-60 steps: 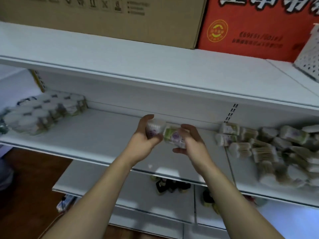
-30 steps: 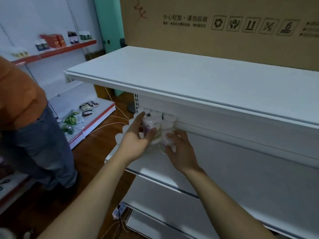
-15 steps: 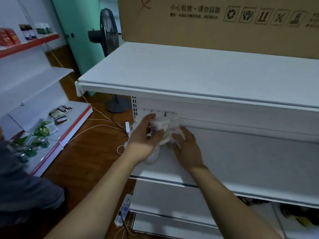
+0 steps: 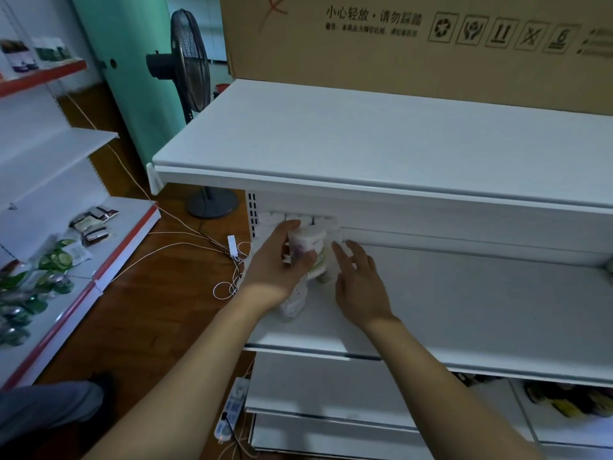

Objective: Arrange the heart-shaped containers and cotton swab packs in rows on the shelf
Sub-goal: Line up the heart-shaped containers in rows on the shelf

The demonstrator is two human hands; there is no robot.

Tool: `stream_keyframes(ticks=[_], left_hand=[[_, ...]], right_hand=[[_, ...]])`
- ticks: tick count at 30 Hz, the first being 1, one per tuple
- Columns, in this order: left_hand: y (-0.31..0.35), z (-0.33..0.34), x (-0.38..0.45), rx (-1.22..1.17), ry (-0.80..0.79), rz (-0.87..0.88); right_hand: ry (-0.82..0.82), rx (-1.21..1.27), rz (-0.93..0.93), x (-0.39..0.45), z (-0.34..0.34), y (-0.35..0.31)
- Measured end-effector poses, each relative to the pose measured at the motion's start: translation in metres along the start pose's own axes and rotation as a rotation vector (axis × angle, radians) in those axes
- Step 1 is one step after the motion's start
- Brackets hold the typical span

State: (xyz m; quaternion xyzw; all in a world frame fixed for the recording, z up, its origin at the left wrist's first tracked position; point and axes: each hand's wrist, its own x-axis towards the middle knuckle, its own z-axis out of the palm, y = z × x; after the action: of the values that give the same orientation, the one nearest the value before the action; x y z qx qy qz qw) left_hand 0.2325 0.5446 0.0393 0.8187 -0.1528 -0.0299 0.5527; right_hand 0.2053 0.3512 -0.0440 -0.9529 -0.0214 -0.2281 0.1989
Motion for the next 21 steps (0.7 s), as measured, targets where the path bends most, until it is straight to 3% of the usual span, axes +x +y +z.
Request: stream_keyframes(ticks=[3, 5, 8, 11, 13, 17, 21], left_hand=[[0.002, 0.004, 0.001, 0.039, -0.024, 0.029], [0.002, 0.009, 0.002, 0.087, -0.064, 0.056], [0.0, 0.02, 0.004, 0.103, -0.108, 0.127], [-0.002, 0.023, 0.003, 0.094, -0.188, 0.12], [-0.008, 0.016, 0.003, 0.264, -0.225, 0.134], [-0.028, -0.003, 0.003, 0.878, -0.27, 0.176], [-0.041, -0.001, -0.001, 0.985, -0.366, 0.147]], right_hand=[[0.097, 0.269, 0.138, 0.003, -0.03, -0.011], [0.071, 0.393, 0.067, 0.007, -0.053, -0.023], [0.026, 0.38, -0.086, 0.012, -0.068, -0.035], [0.087, 0.345, -0.047, 0.013, -0.065, -0.024], [0.076, 0.284, 0.007, 0.006, -0.06, -0.012], [0.042, 0.188, 0.019, -0.025, -0.04, -0.006], [0.125, 0.107, -0.053, -0.041, -0.01, -0.012]])
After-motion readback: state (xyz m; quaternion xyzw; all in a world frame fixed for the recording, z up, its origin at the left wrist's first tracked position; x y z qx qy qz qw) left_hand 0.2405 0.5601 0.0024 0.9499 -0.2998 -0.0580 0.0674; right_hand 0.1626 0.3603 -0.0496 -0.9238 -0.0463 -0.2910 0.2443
